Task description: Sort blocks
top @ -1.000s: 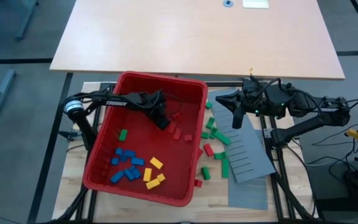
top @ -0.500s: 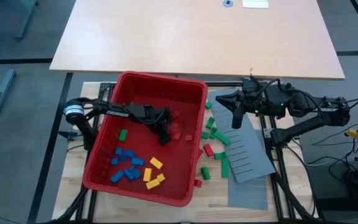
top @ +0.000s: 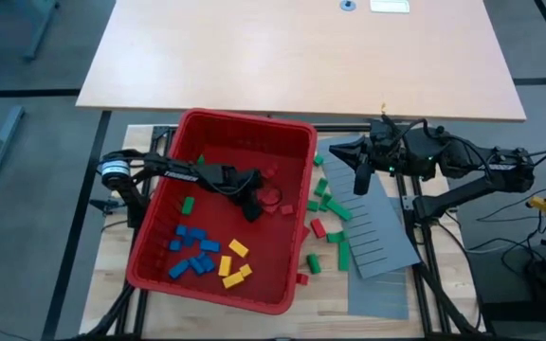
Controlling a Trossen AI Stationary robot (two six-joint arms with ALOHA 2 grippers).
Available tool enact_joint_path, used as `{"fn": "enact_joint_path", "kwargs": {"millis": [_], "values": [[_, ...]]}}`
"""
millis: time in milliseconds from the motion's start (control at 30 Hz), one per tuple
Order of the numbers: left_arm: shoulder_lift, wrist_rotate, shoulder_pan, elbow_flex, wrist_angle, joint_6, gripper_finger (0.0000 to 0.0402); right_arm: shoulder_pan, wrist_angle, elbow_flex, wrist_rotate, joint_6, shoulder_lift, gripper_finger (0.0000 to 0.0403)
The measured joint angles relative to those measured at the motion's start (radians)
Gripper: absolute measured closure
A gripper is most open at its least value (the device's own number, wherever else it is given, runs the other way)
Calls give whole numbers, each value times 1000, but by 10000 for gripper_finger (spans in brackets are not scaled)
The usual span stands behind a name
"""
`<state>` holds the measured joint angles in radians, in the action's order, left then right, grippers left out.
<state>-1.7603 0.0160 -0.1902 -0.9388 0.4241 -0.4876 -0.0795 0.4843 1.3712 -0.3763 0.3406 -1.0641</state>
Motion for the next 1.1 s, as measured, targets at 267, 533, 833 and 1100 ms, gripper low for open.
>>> {"fn": "enact_joint_path", "kwargs": {"millis": [267, 533, 833, 1100], "values": [[4, 14, -2, 1, 12, 4, 301, 0, 0, 0, 0, 8, 0, 403], [106, 16, 0, -66, 124, 18, 301, 0, -1, 0, 1, 8, 0, 403], [290, -6, 9, -311, 254, 146, 301, 0, 0, 0, -1, -2, 0, 403], [245, 41, 49, -570, 275, 222, 301, 0, -2, 0, -18, -12, 0, 403]]}}
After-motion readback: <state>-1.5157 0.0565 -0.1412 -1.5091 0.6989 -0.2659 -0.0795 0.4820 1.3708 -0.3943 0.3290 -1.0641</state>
